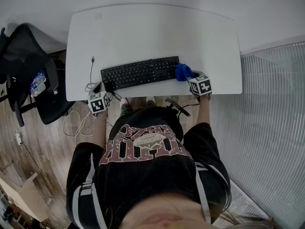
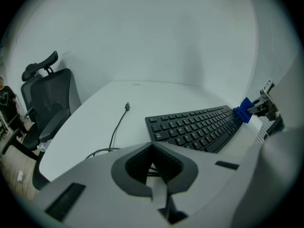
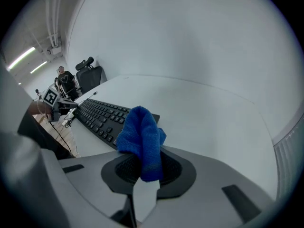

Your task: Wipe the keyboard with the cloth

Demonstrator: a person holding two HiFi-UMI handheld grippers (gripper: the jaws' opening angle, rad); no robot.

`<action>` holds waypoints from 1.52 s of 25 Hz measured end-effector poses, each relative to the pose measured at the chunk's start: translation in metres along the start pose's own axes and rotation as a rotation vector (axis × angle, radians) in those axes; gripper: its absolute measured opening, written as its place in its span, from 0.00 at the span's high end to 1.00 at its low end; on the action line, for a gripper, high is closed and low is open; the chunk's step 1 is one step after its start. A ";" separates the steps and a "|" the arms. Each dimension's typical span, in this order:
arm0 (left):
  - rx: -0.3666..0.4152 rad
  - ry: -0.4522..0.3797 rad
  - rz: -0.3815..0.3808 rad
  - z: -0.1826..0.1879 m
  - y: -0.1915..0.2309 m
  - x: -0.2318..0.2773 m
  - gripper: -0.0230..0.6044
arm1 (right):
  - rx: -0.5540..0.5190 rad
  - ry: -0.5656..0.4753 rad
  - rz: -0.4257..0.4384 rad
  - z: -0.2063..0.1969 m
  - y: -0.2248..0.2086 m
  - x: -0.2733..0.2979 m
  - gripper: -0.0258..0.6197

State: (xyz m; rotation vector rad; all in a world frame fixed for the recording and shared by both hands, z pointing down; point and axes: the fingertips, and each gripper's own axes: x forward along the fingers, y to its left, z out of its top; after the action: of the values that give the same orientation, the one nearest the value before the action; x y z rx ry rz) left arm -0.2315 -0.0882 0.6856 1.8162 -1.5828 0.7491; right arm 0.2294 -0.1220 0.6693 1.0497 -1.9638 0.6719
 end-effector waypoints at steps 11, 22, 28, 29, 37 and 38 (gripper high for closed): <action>0.006 -0.114 0.012 0.040 -0.012 -0.019 0.91 | -0.003 -0.187 -0.058 0.061 0.013 -0.039 0.86; 0.045 -0.209 -0.113 0.085 -0.079 -0.033 0.91 | -0.142 -0.306 0.055 0.133 0.096 -0.039 0.86; 0.117 -0.309 -0.184 0.127 -0.124 -0.054 0.91 | -0.197 -0.404 0.141 0.175 0.147 -0.046 0.86; 0.113 -0.326 -0.197 0.134 -0.129 -0.058 0.91 | -0.204 -0.418 0.153 0.181 0.155 -0.047 0.86; 0.076 -0.427 -0.254 0.178 -0.141 -0.084 0.91 | -0.231 -0.521 0.219 0.231 0.203 -0.059 0.86; 0.084 -0.441 -0.254 0.182 -0.142 -0.087 0.91 | -0.233 -0.538 0.220 0.236 0.207 -0.061 0.86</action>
State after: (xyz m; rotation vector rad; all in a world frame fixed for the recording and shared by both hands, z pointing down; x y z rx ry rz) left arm -0.0972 -0.1554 0.4899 2.3071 -1.5507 0.3144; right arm -0.0193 -0.1633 0.4726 0.9410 -2.5771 0.2723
